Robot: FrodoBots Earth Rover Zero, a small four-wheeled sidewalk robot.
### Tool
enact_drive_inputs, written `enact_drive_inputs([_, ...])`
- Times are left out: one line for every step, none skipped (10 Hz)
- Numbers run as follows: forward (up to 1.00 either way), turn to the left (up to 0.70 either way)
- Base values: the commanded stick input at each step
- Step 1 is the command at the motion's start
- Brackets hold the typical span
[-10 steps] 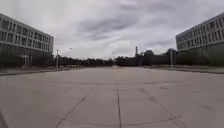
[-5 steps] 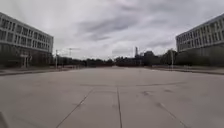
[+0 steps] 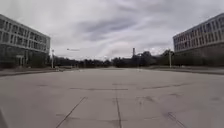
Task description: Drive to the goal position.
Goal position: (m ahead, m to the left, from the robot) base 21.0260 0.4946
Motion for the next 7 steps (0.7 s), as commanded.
enact_drive_inputs([0.7, 0.0])
enact_drive_inputs([0.7, 0.0])
enact_drive_inputs([0.7, 0.0])
enact_drive_inputs([0.7, 0.0])
enact_drive_inputs([0.7, 0.0])
enact_drive_inputs([0.7, 0.0])
enact_drive_inputs([0.7, 0.0])
